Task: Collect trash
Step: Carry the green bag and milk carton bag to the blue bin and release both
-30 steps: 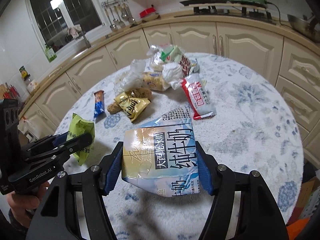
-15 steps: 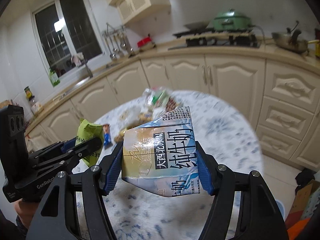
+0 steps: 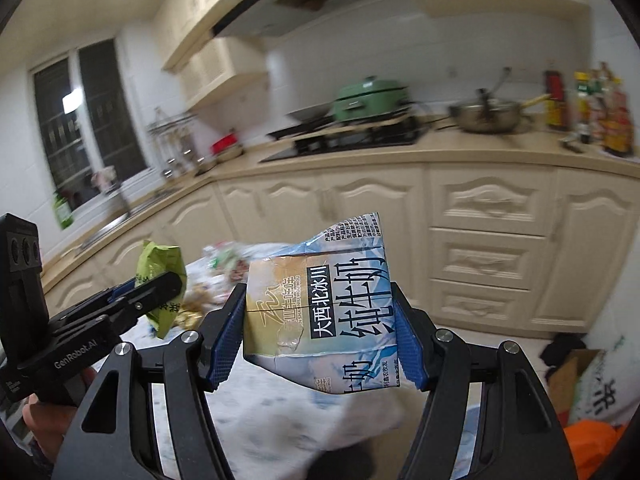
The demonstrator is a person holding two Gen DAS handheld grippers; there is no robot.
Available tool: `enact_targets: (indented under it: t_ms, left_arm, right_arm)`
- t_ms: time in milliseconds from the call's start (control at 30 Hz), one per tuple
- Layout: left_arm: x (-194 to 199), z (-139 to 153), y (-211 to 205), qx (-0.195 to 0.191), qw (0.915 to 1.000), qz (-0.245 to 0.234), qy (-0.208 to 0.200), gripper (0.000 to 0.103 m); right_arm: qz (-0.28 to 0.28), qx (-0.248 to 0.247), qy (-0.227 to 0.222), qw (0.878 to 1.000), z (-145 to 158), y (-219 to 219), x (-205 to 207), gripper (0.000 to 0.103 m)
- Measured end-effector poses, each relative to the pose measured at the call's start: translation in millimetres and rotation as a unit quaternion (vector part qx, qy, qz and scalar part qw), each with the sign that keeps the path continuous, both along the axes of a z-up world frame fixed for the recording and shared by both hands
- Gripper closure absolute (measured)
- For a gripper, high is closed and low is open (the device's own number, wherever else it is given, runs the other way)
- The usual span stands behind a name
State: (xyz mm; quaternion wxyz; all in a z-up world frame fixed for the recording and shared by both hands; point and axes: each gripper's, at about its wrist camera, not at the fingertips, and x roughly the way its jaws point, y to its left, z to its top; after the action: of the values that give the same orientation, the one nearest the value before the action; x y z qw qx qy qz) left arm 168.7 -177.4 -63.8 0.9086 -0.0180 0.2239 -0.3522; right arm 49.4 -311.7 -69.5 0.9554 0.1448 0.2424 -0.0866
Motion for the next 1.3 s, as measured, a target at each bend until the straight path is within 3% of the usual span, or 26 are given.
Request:
enact_targets:
  t_ms: [333, 700, 1067, 1133, 1200, 1233, 1267, 1300]
  left_arm:
    - [-4.6, -33.5, -116.9, 0.015, 0.9921, -0.114, 0.051, 0.075]
    - [17.8, -104.2, -240.2, 0.105, 0.9705, -0.166, 0.139, 0.075]
    - [74.6, -171.4, -350.8, 0.181, 0.9449, -0.179, 0.205, 0.074]
    - [84.7, -182.9, -367.1, 0.195, 0.9406, -0.18, 0.212, 0.071]
    - [90.6, -195.2, -382.9, 0.213, 0.9352, -0.179, 0.219, 0.053]
    - [95.0, -201.0, -389.6, 0.223, 0.9327, -0.175, 0.222, 0.046]
    - [96.3, -204.9, -391.9, 0.227, 0.9329, -0.171, 0.222, 0.035]
    - [95.5, -209.0, -395.7, 0.227, 0.9336, -0.168, 0.221, 0.031]
  right_arm:
    - [-0.123, 0.026, 0.024, 0.992, -22.9, -97.8, -81.3, 0.036]
    - [-0.2, 0.116, 0.074, 0.97, -113.5, -186.2, -122.3, 0.036]
    - [-0.222, 0.207, 0.13, 0.944, -214.0, -244.3, -118.0, 0.036]
    - [-0.226, 0.218, 0.138, 0.939, -226.7, -251.2, -115.4, 0.034]
    - [-0.228, 0.226, 0.149, 0.935, -237.7, -256.6, -112.4, 0.032]
    - [-0.23, 0.23, 0.154, 0.933, -242.9, -259.1, -111.8, 0.024]
    - [-0.232, 0.236, 0.158, 0.93, -248.0, -261.2, -111.3, 0.021]
    - [-0.234, 0.24, 0.162, 0.928, -251.8, -262.6, -111.3, 0.019]
